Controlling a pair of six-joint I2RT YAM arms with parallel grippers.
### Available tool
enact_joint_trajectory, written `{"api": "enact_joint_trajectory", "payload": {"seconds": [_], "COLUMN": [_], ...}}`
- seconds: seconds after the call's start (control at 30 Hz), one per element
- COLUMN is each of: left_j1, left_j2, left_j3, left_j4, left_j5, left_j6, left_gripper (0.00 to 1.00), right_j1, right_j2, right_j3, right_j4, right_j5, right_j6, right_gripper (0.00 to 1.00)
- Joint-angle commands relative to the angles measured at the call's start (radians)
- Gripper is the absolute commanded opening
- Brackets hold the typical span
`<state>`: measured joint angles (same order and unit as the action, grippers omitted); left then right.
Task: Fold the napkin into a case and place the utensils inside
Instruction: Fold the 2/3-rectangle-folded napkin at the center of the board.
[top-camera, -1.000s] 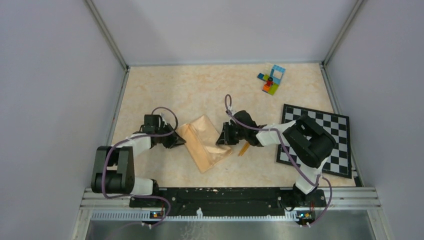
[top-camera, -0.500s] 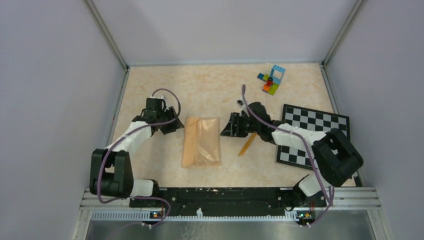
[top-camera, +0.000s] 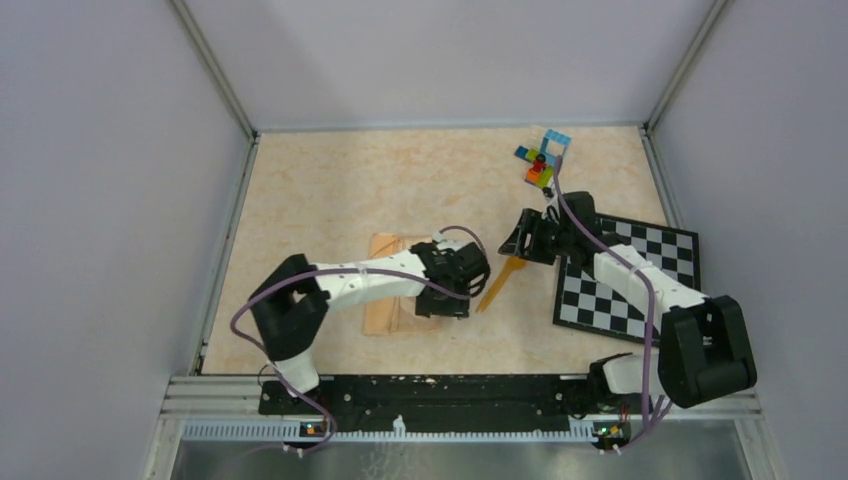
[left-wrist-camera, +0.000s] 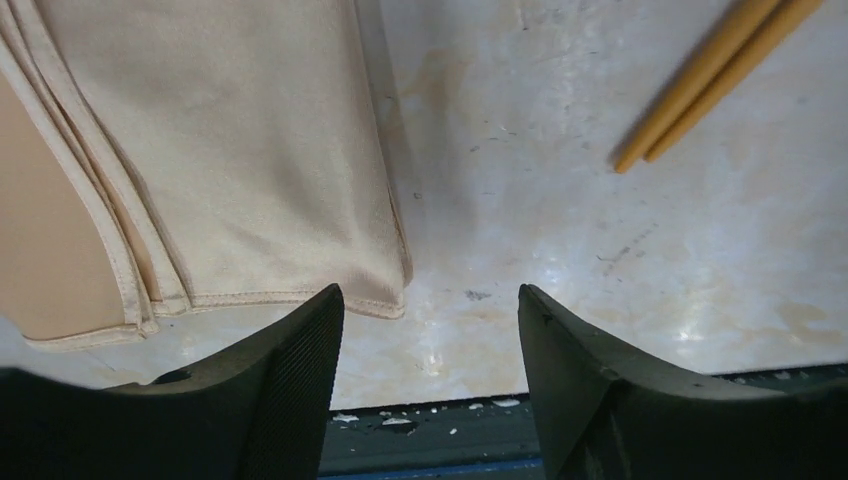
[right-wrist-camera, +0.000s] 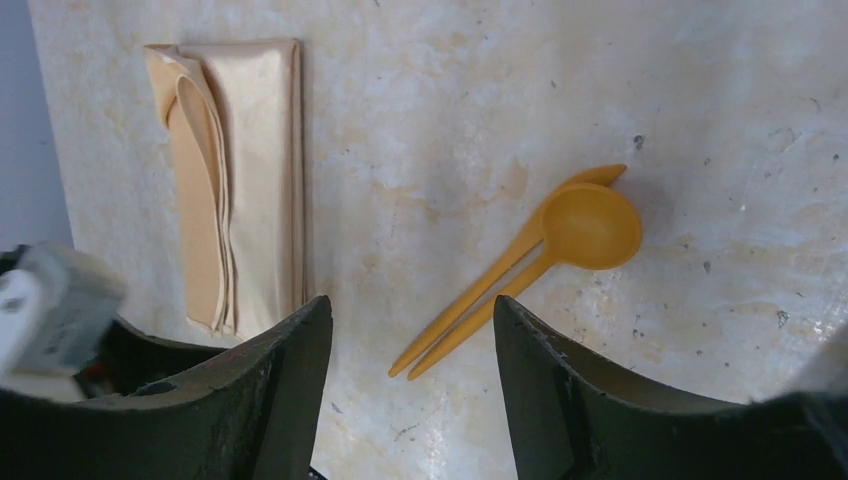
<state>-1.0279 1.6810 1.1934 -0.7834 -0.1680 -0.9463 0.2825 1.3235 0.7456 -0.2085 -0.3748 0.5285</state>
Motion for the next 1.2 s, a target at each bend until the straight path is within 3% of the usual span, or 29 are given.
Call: {"api": "enact_joint_trajectory", "payload": {"seconds": [0.0,0.27,0.6,0.8,0.97,1.17], "left_j1": [-0.072,-0.107,-0.098,-0.086,-0.077,-0.067], "left_j2": [0.129,0.232,0.283,0.276,0.161,-0.029], "left_j3": [0.145,0.194,0.139,0.063,-0.012,-0.096], "left_j4": [-0.217,-0.252,-0.204,-0.146,-0.086,0.047], "left_j5": [-0.135,-0.166,-0.179,-0.195,-0.21,-0.161], "left_j6": [-0.123,-0.15,-0.138,-0.134,-0.106,-0.057], "left_gripper": [0.68,0.53,0.48,0.25,0.03,0.0], "right_j1": [-0.003,-0.005,-0.005,-0.003,0.036,0.14], "right_j2": [-0.056,-0.077,-0.08,-0.061,0.019,0.172], "right_j3": [-0.005,-0.037,-0.072,-0.086,-0.062,-0.083], "right_j4": [-0.005,0.014,0.046,0.076,0.127,0.455], "right_j5": [-0.035,-0.077,-0.1,-0.148,-0.252,-0.297], "right_j6": [-0.041,-0.052,-0.049,-0.052,-0.067,0.164], "right_gripper": [0.6,0.57,0.56,0.58,0.64,0.68]}}
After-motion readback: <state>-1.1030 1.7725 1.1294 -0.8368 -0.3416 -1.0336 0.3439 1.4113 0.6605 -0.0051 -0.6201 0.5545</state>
